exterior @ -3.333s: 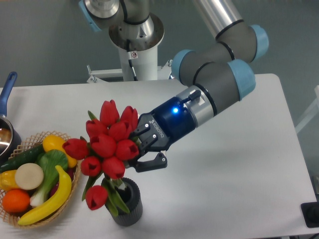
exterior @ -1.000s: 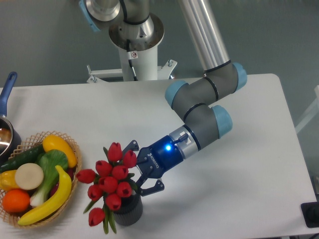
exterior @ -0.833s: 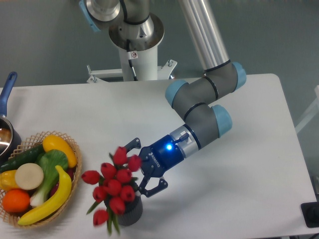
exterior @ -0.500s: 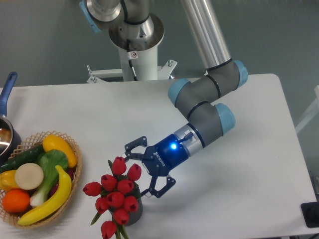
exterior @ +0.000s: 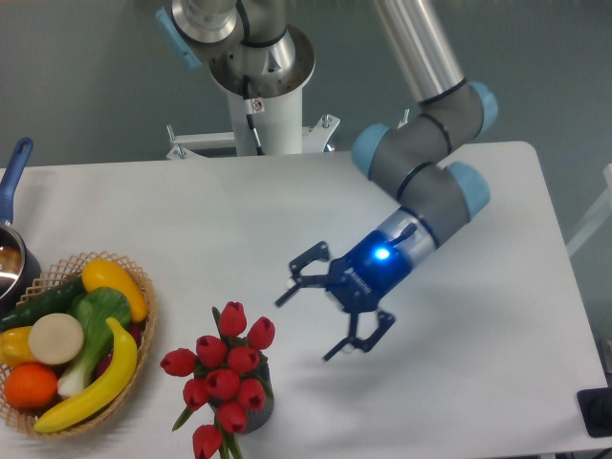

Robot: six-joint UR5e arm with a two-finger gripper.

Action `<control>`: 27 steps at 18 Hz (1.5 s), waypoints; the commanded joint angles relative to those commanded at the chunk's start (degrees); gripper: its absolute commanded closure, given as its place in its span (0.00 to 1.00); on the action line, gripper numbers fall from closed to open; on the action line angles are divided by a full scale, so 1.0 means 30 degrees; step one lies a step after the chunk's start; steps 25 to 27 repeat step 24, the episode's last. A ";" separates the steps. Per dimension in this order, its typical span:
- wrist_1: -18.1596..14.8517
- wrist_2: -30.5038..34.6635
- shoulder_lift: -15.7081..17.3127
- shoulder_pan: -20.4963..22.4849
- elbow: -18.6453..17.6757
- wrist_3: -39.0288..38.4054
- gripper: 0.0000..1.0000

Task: Insert the flowers into the vase

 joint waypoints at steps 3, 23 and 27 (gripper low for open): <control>-0.0029 0.2955 0.1407 0.1082 0.0058 -0.0147 0.00; -0.0381 2.0832 0.2202 0.4134 0.0205 0.0702 0.00; -0.0381 2.1244 0.2173 0.4076 0.0089 0.0702 0.00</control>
